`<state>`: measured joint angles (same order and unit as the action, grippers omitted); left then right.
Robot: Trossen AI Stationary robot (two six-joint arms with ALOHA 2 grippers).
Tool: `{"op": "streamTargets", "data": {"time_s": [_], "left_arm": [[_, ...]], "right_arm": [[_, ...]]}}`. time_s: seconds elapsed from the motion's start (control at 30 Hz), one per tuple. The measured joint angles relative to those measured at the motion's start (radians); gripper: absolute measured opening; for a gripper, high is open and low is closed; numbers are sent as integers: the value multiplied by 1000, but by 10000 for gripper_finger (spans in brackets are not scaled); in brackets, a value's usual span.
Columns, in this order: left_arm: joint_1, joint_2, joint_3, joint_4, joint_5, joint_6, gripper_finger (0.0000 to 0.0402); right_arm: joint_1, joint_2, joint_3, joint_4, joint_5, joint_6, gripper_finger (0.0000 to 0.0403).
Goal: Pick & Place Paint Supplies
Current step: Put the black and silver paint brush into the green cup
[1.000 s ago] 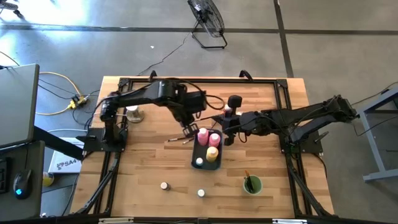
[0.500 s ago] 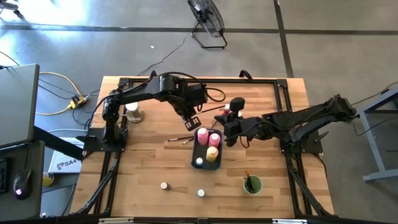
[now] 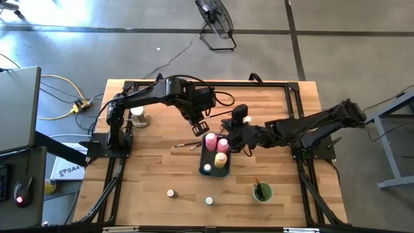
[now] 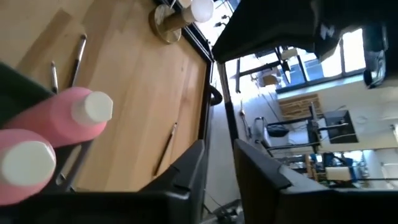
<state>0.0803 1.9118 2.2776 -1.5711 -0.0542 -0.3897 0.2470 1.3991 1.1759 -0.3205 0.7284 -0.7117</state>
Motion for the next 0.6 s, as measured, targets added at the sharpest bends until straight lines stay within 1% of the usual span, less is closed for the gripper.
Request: {"op": "streamTargets", "data": {"time_s": [0.13, 0.23, 0.37, 0.6], "left_arm": [[0, 0, 0, 0, 0, 0, 0], [0, 0, 0, 0, 1, 0, 0], [-2, 0, 0, 0, 15, 0, 0], [-2, 0, 0, 0, 26, -1, 0]], "right_arm": [[0, 7, 0, 4, 22, -44, 119], [-4, 9, 0, 3, 52, -56, 139], [-21, 15, 0, 4, 55, -56, 146], [-58, 16, 0, 18, 26, -55, 143]]}}
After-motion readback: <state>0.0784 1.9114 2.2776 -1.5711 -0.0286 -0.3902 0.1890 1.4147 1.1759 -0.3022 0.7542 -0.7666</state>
